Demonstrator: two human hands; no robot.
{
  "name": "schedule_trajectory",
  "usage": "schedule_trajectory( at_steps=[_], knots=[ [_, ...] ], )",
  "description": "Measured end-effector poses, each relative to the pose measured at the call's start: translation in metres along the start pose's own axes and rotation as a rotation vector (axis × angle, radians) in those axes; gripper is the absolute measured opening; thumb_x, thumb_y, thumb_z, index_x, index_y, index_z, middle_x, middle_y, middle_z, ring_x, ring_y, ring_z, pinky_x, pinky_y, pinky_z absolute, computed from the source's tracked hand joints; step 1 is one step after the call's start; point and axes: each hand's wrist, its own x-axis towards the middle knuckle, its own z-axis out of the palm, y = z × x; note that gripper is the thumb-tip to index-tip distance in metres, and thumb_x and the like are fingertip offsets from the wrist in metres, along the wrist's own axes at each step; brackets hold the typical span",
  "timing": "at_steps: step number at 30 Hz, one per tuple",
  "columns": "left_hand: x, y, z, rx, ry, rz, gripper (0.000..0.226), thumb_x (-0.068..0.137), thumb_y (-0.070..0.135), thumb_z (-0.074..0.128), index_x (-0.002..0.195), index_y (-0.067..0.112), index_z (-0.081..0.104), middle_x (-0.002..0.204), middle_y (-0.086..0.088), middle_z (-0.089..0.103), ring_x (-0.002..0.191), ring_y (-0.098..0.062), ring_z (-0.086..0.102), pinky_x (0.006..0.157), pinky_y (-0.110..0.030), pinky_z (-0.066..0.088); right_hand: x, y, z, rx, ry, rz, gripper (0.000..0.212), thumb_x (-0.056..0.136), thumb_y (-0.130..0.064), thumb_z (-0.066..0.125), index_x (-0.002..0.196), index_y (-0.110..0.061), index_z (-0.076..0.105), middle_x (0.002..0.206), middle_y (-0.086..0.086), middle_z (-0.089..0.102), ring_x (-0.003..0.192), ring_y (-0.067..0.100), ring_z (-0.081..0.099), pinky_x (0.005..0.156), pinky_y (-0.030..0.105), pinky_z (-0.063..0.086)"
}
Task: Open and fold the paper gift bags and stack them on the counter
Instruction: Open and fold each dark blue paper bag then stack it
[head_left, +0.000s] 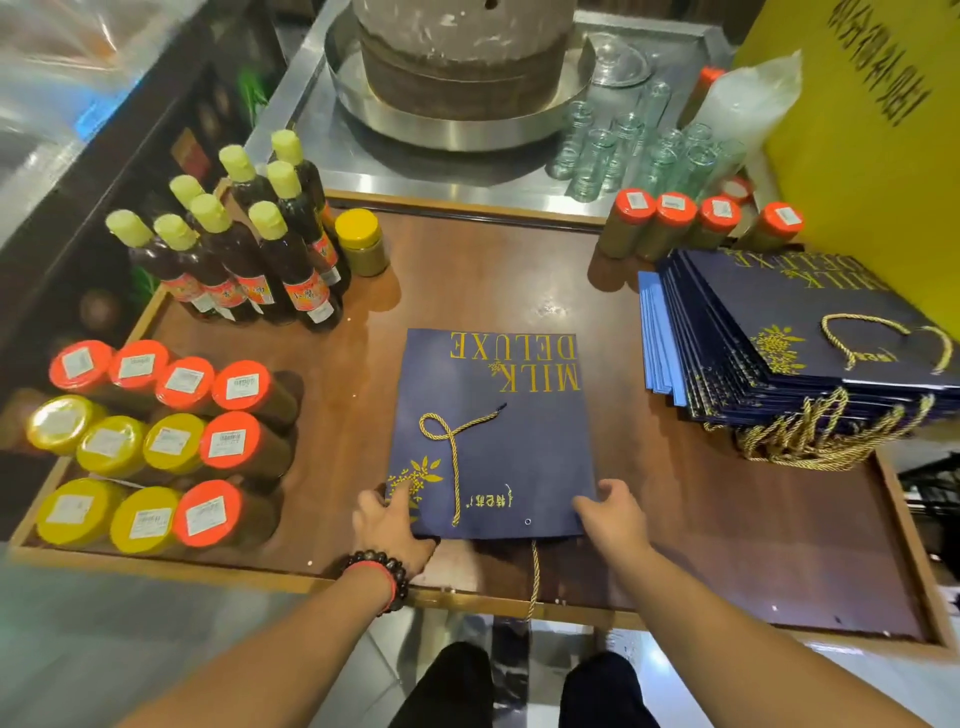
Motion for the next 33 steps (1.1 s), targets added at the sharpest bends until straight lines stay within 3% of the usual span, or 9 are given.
schedule_trajectory(
  at_steps=[2, 5, 10, 12, 16, 22, 25, 28, 33],
  knots=[
    [-0.007, 0.006, -0.009, 0.053, 0.026, 0.031, 0.061, 0.076, 0.047, 0.068, 0.129, 0.03, 0.046, 0.109, -0.003, 0.029, 0.108, -0.032, 0.041, 0.094, -0.034, 0.043, -0.002, -0.001, -0.01, 0.007, -0.041, -0.049, 0.032, 0.098, -0.025, 0.053, 0.125, -0.009, 0.054, 0.116, 0.008, 0.062, 0.094, 0.023, 0.056, 0.067, 0.027, 0.041],
    [-0.02, 0.015, -0.025, 0.108, 0.087, 0.108, 0.066, 0.07, 0.067, 0.061, 0.126, 0.034, 0.048, 0.106, -0.001, 0.028, 0.106, -0.031, 0.04, 0.092, -0.036, 0.043, -0.005, -0.005, -0.029, 0.046, -0.038, -0.108, 0.022, 0.101, -0.025, 0.046, 0.108, -0.01, 0.06, 0.101, 0.009, 0.063, 0.085, 0.026, 0.058, 0.07, 0.032, 0.046],
    [-0.039, 0.039, -0.054, 0.264, 0.15, 0.206, 0.093, 0.051, 0.086, 0.029, 0.137, 0.049, 0.036, 0.143, -0.007, 0.025, 0.13, -0.036, 0.023, 0.108, -0.045, 0.028, -0.014, -0.017, -0.078, 0.311, -0.106, 0.007, 0.019, 0.103, -0.017, 0.041, 0.09, -0.009, 0.053, 0.069, 0.007, 0.041, 0.051, 0.019, 0.038, 0.047, 0.024, 0.032],
    [-0.044, 0.05, -0.063, 0.288, 0.175, 0.248, 0.087, 0.057, 0.085, 0.021, 0.133, 0.049, 0.043, 0.147, -0.004, 0.026, 0.132, -0.036, 0.021, 0.109, -0.047, 0.024, -0.017, -0.019, -0.097, 0.415, -0.124, 0.056, 0.015, 0.102, -0.014, 0.042, 0.091, -0.008, 0.051, 0.068, 0.007, 0.036, 0.049, 0.016, 0.03, 0.046, 0.023, 0.025],
    [-0.054, 0.077, -0.077, 0.362, 0.171, 0.423, 0.085, 0.065, 0.081, 0.016, 0.127, 0.037, 0.055, 0.13, 0.006, 0.05, 0.123, -0.025, 0.036, 0.101, -0.039, 0.032, -0.021, -0.017, -0.124, 0.487, -0.147, 0.121, 0.007, 0.099, -0.013, 0.045, 0.099, -0.009, 0.051, 0.068, 0.005, 0.038, 0.046, 0.013, 0.027, 0.039, 0.021, 0.023],
    [-0.077, 0.132, -0.098, 0.245, -0.135, 0.348, 0.05, 0.07, 0.064, 0.048, 0.113, 0.039, 0.055, 0.108, 0.006, 0.055, 0.117, -0.026, 0.044, 0.094, -0.037, 0.042, -0.037, -0.015, -0.156, 0.547, -0.206, 0.212, 0.016, 0.099, -0.015, 0.044, 0.083, -0.017, 0.049, 0.052, -0.002, 0.034, 0.037, 0.009, 0.024, 0.036, 0.017, 0.02],
    [-0.09, 0.144, -0.105, 0.462, -0.031, 0.518, 0.05, 0.081, 0.059, 0.05, 0.125, 0.035, 0.05, 0.118, 0.006, 0.053, 0.116, -0.023, 0.043, 0.092, -0.037, 0.042, -0.039, -0.012, -0.166, 0.573, -0.212, 0.23, 0.02, 0.099, -0.015, 0.044, 0.08, -0.018, 0.046, 0.054, -0.002, 0.034, 0.03, 0.007, 0.023, 0.032, 0.015, 0.019],
    [-0.1, 0.149, -0.107, 0.543, 0.087, 0.688, 0.039, 0.086, 0.055, 0.04, 0.111, 0.029, 0.055, 0.107, 0.004, 0.057, 0.103, -0.021, 0.053, 0.08, -0.034, 0.046, -0.041, -0.011, -0.177, 0.565, -0.191, 0.228, 0.022, 0.1, -0.014, 0.046, 0.078, -0.017, 0.045, 0.054, -0.002, 0.035, 0.031, 0.007, 0.023, 0.033, 0.016, 0.019],
    [-0.11, 0.156, -0.111, 0.641, 0.099, 0.774, 0.021, 0.089, 0.036, 0.04, 0.102, 0.028, 0.055, 0.104, 0.003, 0.058, 0.099, -0.022, 0.058, 0.075, -0.032, 0.048, -0.048, -0.008, -0.196, 0.395, -0.199, 0.227, 0.021, 0.1, -0.014, 0.044, 0.08, -0.014, 0.047, 0.05, -0.002, 0.032, 0.035, 0.008, 0.023, 0.034, 0.017, 0.02]
  ],
)
